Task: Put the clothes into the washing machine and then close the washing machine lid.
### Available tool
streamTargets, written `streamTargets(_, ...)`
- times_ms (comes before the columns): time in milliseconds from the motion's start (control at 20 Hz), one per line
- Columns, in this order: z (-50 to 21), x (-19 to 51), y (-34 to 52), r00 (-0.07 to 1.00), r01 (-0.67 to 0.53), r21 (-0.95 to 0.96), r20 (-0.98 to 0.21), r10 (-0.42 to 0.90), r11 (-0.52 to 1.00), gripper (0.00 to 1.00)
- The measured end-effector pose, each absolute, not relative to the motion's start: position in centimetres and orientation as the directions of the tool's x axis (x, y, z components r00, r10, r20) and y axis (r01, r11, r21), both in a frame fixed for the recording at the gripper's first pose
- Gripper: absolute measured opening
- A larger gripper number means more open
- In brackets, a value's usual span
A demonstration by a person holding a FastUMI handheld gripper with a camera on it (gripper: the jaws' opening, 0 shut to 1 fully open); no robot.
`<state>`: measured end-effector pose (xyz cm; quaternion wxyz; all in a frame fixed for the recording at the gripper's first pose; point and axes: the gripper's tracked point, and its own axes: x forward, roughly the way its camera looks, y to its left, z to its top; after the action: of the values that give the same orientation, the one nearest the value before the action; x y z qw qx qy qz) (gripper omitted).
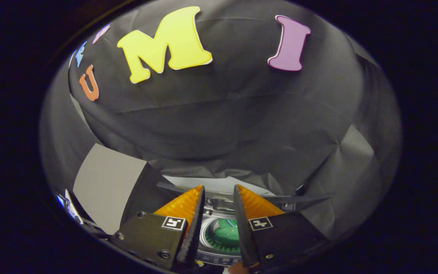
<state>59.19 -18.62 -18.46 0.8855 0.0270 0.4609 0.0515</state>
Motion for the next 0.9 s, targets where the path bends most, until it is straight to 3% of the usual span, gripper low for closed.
streamTargets(400, -22.8, 63.8, -19.0, 0.502, -0.051, 0.111, -0.856, 0.122, 0.992, 0.48)
streamTargets(900, -25.9, 62.7, -19.4, 0.479, -0.022, 0.138, -0.868, 0.132, 0.99, 0.48)
